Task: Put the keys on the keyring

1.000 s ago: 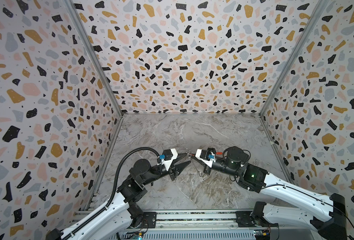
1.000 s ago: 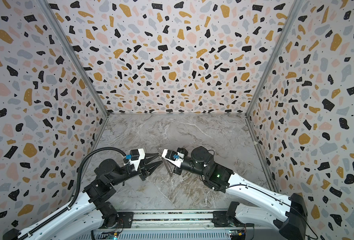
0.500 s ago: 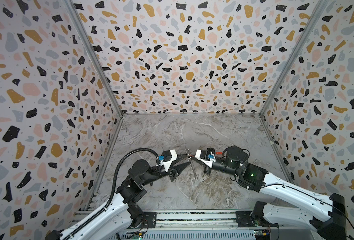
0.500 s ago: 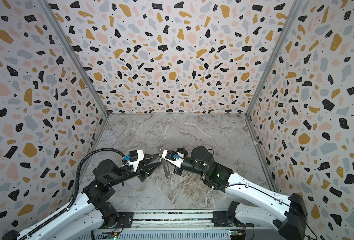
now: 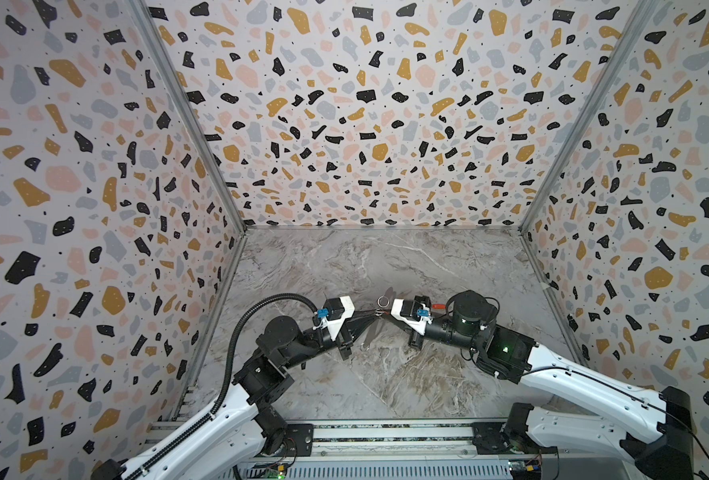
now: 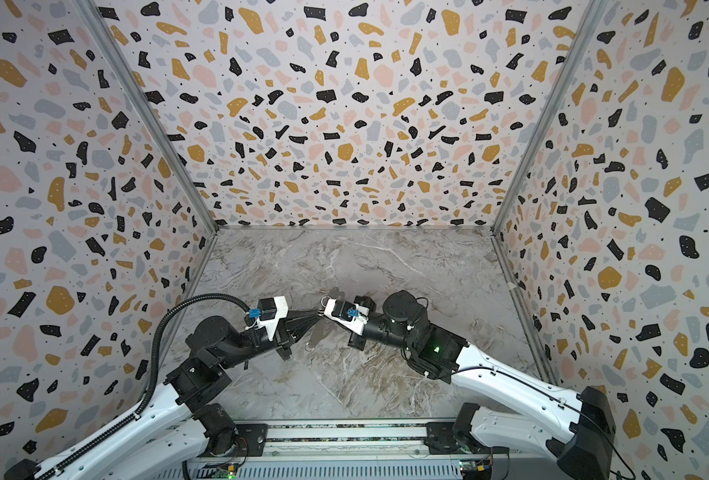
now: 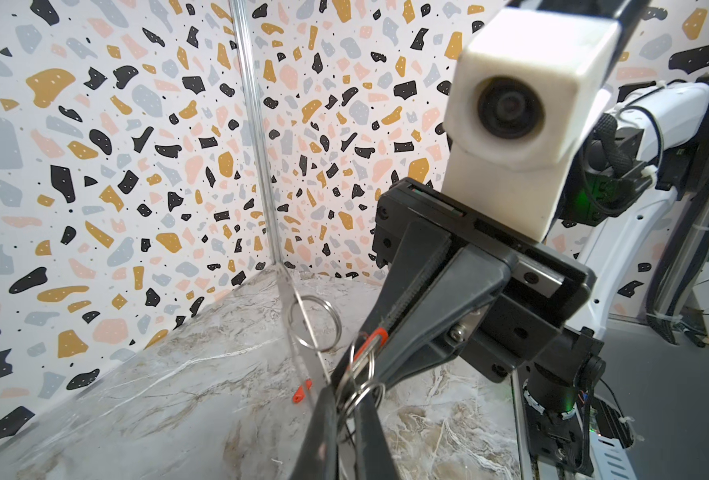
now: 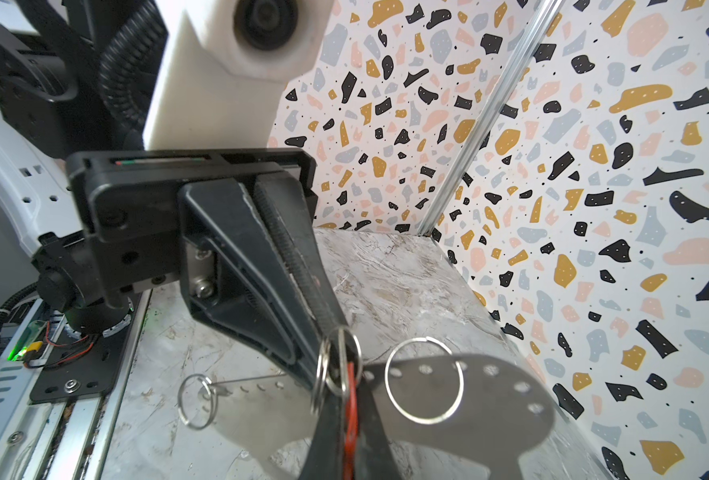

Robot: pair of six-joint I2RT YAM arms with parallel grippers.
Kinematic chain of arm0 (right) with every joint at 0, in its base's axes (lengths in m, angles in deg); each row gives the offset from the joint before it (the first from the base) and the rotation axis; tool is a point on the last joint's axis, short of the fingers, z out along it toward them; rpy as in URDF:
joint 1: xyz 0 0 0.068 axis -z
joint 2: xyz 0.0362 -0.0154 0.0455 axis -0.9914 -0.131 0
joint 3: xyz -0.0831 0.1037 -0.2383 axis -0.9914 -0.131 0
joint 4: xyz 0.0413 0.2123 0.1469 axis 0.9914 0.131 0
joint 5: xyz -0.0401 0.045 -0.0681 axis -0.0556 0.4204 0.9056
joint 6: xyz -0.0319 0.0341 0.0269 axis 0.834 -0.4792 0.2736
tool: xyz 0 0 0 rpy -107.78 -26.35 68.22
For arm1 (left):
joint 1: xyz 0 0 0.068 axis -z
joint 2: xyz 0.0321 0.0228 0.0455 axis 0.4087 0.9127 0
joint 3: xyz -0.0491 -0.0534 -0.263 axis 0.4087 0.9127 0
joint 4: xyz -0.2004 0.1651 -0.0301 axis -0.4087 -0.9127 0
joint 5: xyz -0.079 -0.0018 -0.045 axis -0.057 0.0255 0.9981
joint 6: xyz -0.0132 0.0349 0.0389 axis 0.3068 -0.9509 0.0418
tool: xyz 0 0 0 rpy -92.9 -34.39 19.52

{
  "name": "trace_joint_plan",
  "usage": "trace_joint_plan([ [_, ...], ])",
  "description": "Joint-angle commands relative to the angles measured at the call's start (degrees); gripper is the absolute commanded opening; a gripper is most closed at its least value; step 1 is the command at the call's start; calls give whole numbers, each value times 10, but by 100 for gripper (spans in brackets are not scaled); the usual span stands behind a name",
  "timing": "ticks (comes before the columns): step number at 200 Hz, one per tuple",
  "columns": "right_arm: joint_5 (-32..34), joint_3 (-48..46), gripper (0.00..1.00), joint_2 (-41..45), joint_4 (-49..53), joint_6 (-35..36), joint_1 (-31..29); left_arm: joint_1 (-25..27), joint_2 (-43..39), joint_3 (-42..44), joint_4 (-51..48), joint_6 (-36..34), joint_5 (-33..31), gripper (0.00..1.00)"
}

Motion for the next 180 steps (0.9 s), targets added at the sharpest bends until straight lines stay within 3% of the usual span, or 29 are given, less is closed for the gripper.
trace_joint_plan([
  [1,9,29,0,-4,-12,-11,1,7,-2,-23,27,-11,31,1],
  [134,110,-27,0,51,-92,-12,3,7,4,-25,36,29,-87,0],
  [180,168,-48,0,55,-124,38,-15,7,23,-45,9,35,-121,0],
])
